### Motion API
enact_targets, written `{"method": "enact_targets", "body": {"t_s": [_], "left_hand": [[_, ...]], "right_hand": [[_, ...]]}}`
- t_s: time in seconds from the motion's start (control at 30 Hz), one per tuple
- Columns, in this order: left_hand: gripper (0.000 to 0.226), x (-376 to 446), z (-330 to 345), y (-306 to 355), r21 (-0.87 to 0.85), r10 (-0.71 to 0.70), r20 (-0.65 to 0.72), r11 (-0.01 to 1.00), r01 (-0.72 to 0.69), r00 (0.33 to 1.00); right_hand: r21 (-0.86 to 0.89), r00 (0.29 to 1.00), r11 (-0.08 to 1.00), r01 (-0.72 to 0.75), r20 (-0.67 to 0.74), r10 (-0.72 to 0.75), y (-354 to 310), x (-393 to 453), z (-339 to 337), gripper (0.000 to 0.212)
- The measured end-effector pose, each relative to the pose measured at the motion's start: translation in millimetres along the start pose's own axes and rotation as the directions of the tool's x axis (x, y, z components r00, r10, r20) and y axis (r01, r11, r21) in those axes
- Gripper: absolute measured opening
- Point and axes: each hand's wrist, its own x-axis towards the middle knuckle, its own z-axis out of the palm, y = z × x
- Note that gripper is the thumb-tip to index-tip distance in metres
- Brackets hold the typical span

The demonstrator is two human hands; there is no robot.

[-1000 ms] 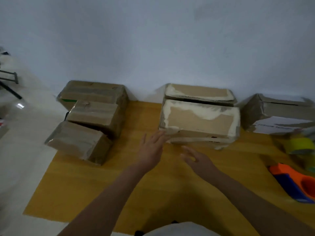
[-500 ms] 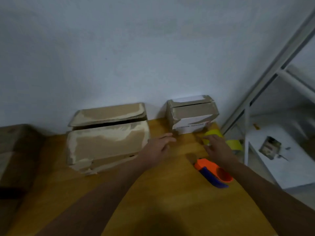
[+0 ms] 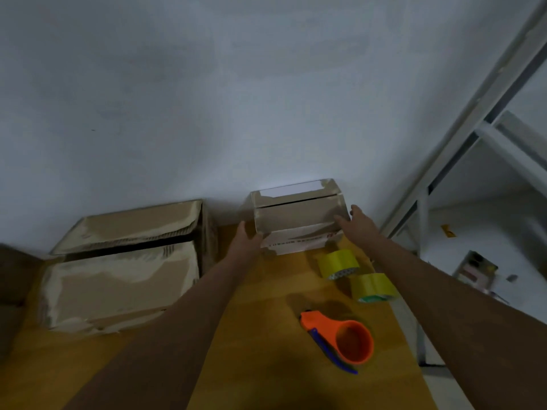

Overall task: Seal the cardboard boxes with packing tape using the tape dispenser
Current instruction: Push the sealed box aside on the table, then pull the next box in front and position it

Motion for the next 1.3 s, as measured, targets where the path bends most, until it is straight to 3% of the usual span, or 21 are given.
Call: {"method": "enact_targets", "body": {"t_s": [0.13, 0.33, 0.47, 0.6, 0.67, 0.87, 1.07, 1.3], "left_hand": [[0.042, 7, 6, 10, -0.161, 0.01, 0.034, 0.987, -0.005, 0.999], [0.036, -7, -6, 17, -0.142, 0.224, -0.199, 0.957, -0.254, 0.954], [0.022, -39, -37, 28, -0.18, 0.274, -0.33, 0.921, -0.345, 0.903], [0.038, -87, -65, 16, -0.234, 0.303, -0.375, 0.884, -0.405, 0.876], [0.035, -114, -78, -2, -0.242, 0.314, -0.389, 0.872, -0.425, 0.866], [0.03, -181, -94, -72, -0.2, 0.392, -0.3, 0.865, -0.46, 0.87], [0.028, -210, -103, -106, -0.159, 0.47, -0.238, 0.844, -0.512, 0.85], [0.025, -205, -126, -176, -0.005, 0.472, -0.117, 0.88, -0.475, 0.874]], "right_hand": [[0.141, 0.999, 0.99, 0.02, -0.035, -0.016, -2, 2, 7, 0.044], [0.39, 0.953, 0.907, 0.162, -0.299, -0.042, -24, -24, 10, 0.053], [0.505, 0.902, 0.824, 0.256, -0.431, -0.015, -53, -67, 18, 0.049], [0.627, 0.892, 0.708, 0.326, -0.452, -0.01, -68, -134, 38, 0.047], [0.661, 0.887, 0.668, 0.343, -0.462, 0.002, -63, -173, 55, 0.049], [0.676, 0.888, 0.674, 0.299, -0.456, 0.063, -27, -262, 99, 0.054], [0.677, 0.839, 0.662, 0.322, -0.528, 0.132, -13, -313, 117, 0.052], [0.595, 0.859, 0.771, 0.228, -0.496, 0.129, 7, -350, 170, 0.047]]}}
